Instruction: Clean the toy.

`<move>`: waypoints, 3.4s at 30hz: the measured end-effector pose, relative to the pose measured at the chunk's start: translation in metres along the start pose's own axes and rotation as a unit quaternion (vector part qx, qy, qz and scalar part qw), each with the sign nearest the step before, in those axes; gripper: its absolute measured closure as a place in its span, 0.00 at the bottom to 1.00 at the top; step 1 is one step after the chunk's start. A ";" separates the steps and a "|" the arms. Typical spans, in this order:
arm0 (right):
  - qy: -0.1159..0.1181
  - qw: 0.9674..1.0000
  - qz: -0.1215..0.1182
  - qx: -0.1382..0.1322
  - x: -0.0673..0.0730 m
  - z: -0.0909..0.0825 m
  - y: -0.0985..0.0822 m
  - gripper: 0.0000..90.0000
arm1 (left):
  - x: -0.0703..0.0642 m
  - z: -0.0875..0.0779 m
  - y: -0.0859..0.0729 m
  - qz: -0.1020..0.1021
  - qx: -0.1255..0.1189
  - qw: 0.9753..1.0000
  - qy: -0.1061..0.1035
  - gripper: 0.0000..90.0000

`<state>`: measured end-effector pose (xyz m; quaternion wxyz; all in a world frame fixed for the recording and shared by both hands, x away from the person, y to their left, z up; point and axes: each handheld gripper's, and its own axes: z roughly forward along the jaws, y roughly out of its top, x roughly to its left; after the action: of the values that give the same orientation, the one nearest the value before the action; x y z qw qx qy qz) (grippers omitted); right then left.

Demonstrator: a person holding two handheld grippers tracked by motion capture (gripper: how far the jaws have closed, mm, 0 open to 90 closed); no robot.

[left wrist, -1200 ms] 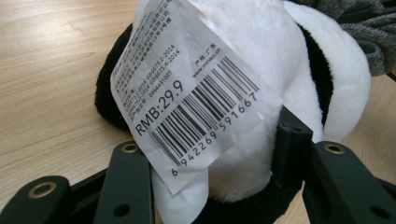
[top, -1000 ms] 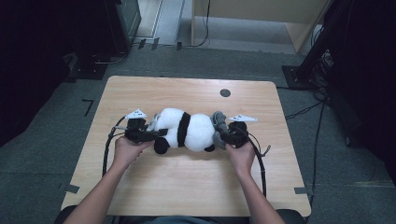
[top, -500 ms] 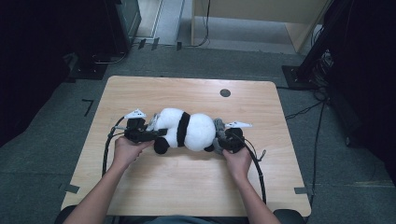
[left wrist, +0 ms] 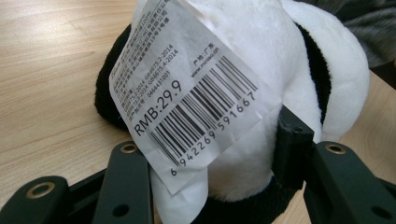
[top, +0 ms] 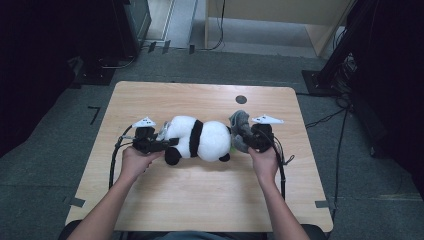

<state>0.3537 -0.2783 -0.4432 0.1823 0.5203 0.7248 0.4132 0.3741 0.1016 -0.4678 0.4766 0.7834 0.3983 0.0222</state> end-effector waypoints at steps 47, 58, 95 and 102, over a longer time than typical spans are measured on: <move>0.165 0.984 -0.070 0.016 0.139 0.073 0.060 0.86 | -0.003 0.002 -0.001 -0.014 -0.008 1.000 0.011 0.56; 0.147 0.986 -0.079 0.010 0.119 0.060 0.046 0.85 | -0.002 0.002 -0.001 -0.018 -0.007 1.000 0.007 0.56; 0.074 0.997 0.003 0.017 0.005 0.008 0.001 0.86 | -0.001 0.003 -0.002 -0.013 -0.007 1.000 -0.004 0.56; 0.033 0.999 -0.004 0.030 -0.006 0.001 0.001 0.86 | 0.000 0.003 -0.002 -0.019 -0.009 1.000 -0.006 0.55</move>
<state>0.3571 -0.2832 -0.4435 0.1446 0.5088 0.7445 0.4073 0.3738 0.1001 -0.4706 0.4863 0.7714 0.4102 0.0120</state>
